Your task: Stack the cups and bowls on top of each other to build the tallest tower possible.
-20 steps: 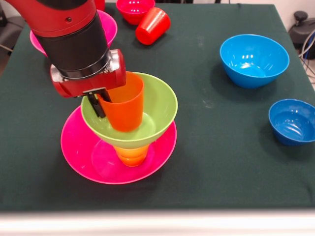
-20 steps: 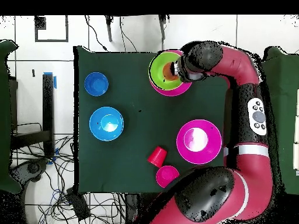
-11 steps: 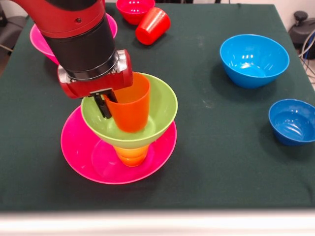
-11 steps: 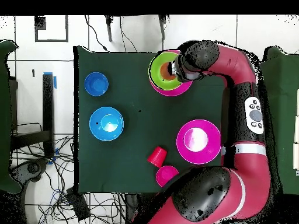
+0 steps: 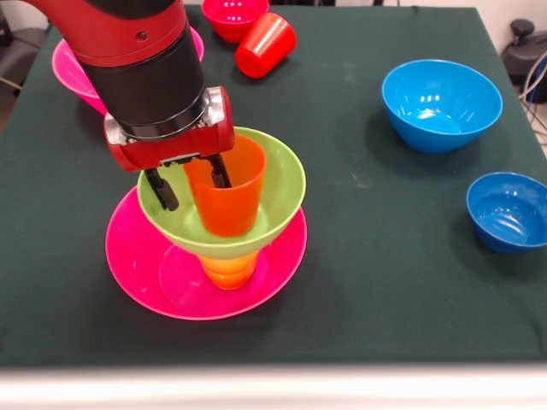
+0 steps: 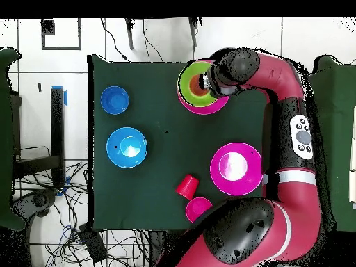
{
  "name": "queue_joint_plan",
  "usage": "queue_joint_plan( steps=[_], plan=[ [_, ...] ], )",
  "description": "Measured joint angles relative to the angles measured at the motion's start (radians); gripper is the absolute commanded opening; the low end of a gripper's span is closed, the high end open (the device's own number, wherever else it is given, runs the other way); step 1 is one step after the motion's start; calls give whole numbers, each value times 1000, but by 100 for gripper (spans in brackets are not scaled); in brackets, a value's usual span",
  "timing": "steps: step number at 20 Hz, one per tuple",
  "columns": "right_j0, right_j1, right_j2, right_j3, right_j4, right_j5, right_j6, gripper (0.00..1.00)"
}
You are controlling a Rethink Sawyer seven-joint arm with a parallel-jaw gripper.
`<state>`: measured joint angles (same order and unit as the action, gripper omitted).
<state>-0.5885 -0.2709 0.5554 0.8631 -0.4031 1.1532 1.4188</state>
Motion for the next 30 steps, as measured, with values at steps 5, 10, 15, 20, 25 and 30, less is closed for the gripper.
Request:
queue_joint_plan(
  steps=[5,10,15,20,25,30],
  plan=[
    [0,0,0,0,0,0,0,100],
    [0,-9,0,1,0,0,0,100],
    [0,-39,0,5,9,20,0,100],
    [0,-75,0,5,30,62,0,100],
    [0,-105,0,5,43,96,0,100],
    [0,-120,0,6,55,105,0,100]
  ],
)
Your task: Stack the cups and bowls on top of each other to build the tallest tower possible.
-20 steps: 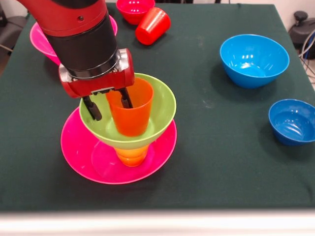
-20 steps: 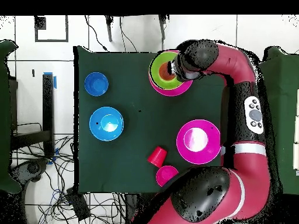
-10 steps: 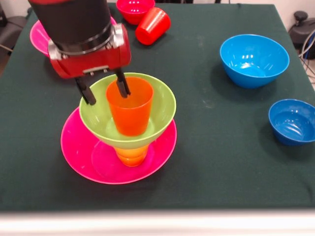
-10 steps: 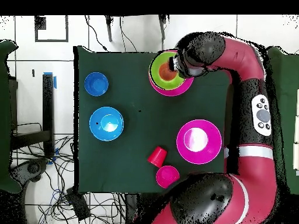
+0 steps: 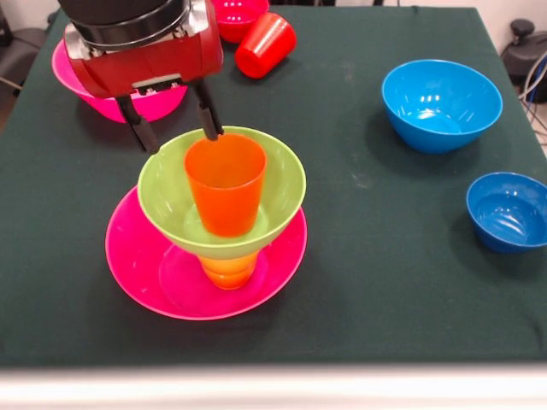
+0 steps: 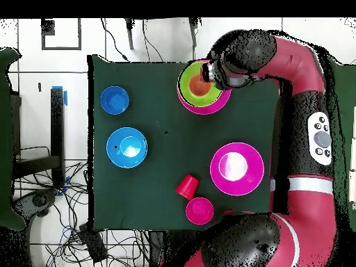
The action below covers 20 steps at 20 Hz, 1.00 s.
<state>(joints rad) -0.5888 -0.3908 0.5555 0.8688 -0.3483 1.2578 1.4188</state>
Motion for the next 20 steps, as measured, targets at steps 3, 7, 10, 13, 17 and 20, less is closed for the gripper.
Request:
queue_joint_plan(
  steps=[3,7,10,13,17,20],
  plan=[
    [-4,-4,0,1,2,0,0,100],
    [-19,-9,0,1,2,0,0,100],
    [-40,-10,0,1,2,2,0,100],
    [-54,-9,0,0,2,5,0,100],
    [-69,-9,0,0,2,5,0,100],
    [-83,-9,0,0,2,5,0,100]
  ],
)
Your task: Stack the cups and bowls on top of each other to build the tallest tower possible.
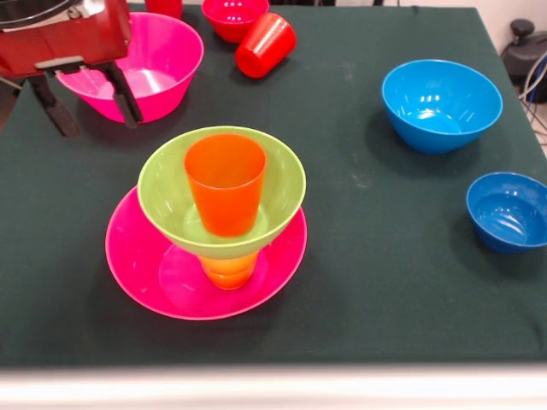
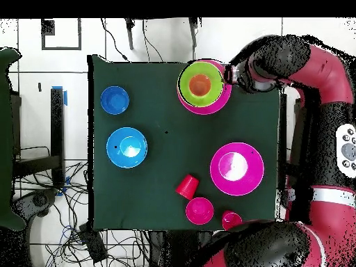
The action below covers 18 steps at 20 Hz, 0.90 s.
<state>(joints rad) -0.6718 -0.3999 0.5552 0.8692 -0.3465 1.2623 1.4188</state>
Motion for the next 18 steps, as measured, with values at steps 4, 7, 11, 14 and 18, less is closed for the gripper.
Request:
queue_joint_plan(
  steps=[4,7,11,14,18],
  plan=[
    [-8,0,0,0,0,0,0,100],
    [-8,1,0,0,0,0,0,100],
    [-8,1,0,1,0,0,0,100],
    [-8,1,0,1,-1,0,0,0],
    [-8,1,0,3,-4,0,0,0]
  ],
)
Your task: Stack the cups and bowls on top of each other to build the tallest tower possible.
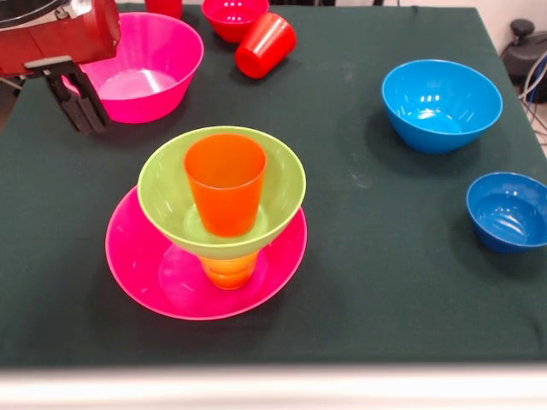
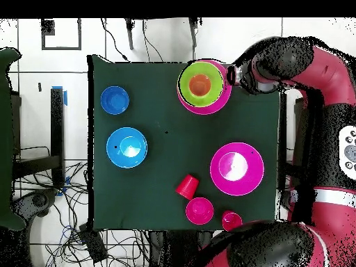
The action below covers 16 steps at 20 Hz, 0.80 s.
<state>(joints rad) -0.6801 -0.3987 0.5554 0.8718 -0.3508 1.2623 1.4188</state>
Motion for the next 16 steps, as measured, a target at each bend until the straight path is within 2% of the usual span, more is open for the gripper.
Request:
queue_joint_plan(
  steps=[7,12,13,16],
  plan=[
    [-2,-8,0,34,-1,0,0,0],
    [-32,-64,0,172,-1,-29,0,0],
    [-49,-88,0,224,-1,-46,0,100],
    [-61,-103,0,254,-2,-54,0,100]
  ],
)
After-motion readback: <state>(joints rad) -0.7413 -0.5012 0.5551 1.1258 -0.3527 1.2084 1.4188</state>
